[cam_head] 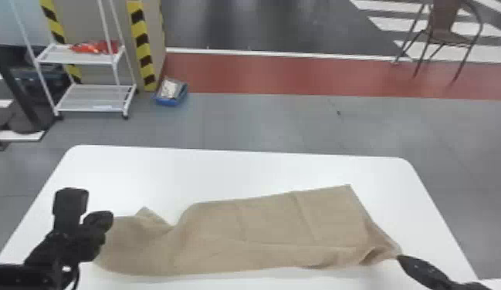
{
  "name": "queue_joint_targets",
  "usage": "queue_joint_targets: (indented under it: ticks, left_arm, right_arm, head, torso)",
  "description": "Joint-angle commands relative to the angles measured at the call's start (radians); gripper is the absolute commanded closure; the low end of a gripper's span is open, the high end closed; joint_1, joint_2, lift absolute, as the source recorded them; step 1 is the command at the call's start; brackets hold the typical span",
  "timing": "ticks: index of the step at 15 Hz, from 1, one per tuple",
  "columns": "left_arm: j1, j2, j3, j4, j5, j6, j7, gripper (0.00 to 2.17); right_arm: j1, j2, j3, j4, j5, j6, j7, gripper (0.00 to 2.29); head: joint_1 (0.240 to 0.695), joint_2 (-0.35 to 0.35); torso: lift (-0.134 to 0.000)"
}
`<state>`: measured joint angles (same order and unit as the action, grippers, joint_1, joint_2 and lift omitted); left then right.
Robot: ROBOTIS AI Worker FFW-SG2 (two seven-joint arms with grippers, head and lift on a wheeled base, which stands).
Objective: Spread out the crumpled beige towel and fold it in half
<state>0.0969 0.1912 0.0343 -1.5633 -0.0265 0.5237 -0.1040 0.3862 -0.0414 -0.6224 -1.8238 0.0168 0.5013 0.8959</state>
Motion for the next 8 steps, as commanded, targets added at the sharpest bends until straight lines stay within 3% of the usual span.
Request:
queue_joint_targets:
  ticks: [1, 3, 6, 7, 8]
  left_arm:
    - [-0.029, 0.014, -0.025, 0.059, -0.006, -0.015, 0.003, 1.16]
    - [-0.031, 0.019, -0.033, 0.072, -0.007, -0.021, 0.004, 1.16]
    - [-0.046, 0.02, -0.037, 0.105, -0.021, -0.037, 0.009, 0.99]
    - [-0.046, 0.024, -0.037, 0.101, -0.02, -0.043, 0.009, 0.79]
    - [-0.043, 0.025, -0.037, 0.097, -0.015, -0.043, 0.007, 0.74]
  right_arm:
    - [0.0, 0.0, -0.006, 0.001, -0.001, -0.005, 0.0, 1.6]
    - [-0.003, 0.0, 0.001, 0.001, -0.001, -0.005, -0.002, 1.6]
    - [-0.004, 0.0, 0.012, 0.0, 0.0, -0.005, -0.003, 1.6]
    - [-0.006, 0.0, 0.012, 0.0, 0.003, -0.005, -0.006, 1.6]
    - [-0.006, 0.0, 0.012, 0.0, 0.005, -0.008, -0.006, 1.6]
  head:
    - [0.695, -0.107]
    - [0.695, -0.111]
    - [0.695, -0.107]
    - [0.695, -0.101]
    - [0.695, -0.099]
  torso:
    - [0.0]
    - [0.0]
    - [0.0]
    - [0.0]
    - [0.0]
